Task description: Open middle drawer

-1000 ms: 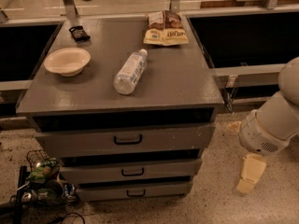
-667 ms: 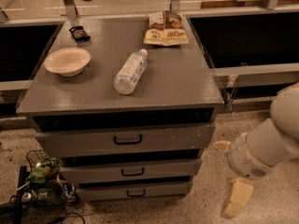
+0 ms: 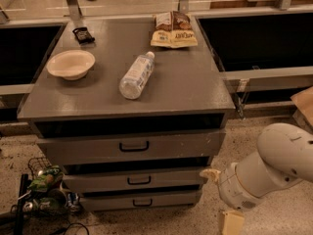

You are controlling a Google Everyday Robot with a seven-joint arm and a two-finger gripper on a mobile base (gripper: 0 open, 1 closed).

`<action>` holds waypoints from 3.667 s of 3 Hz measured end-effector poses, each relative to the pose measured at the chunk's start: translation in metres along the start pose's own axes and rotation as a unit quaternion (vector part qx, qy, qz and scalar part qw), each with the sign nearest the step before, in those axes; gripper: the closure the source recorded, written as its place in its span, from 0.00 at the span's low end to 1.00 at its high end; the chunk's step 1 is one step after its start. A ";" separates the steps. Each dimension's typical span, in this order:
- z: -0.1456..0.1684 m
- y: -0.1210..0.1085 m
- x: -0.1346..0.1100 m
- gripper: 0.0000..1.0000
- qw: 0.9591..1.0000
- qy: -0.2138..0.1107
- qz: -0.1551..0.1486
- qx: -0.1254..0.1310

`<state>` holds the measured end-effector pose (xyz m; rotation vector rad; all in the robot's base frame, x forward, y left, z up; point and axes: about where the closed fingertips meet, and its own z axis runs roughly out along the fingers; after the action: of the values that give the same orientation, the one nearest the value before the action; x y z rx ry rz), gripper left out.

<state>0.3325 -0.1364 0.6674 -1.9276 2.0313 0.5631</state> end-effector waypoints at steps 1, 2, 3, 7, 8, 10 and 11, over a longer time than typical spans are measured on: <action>0.000 0.000 0.000 0.00 1.000 -0.003 0.002 0.000; 0.011 -0.011 -0.005 0.00 0.999 -0.040 0.020 0.030; 0.024 -0.027 -0.023 0.00 0.993 -0.087 0.030 0.068; 0.070 -0.047 -0.018 0.00 0.981 -0.153 0.077 0.090; 0.109 -0.051 -0.026 0.00 0.981 -0.159 0.078 0.074; 0.171 -0.056 -0.045 0.00 0.984 -0.163 0.067 0.034; 0.173 -0.056 -0.046 0.00 0.984 -0.164 0.066 0.032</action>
Offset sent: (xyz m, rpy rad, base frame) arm 0.0354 0.0267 -0.0243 0.2311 -0.1241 -0.2247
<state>0.3806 -0.0168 0.5309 -1.5532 1.9456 0.7794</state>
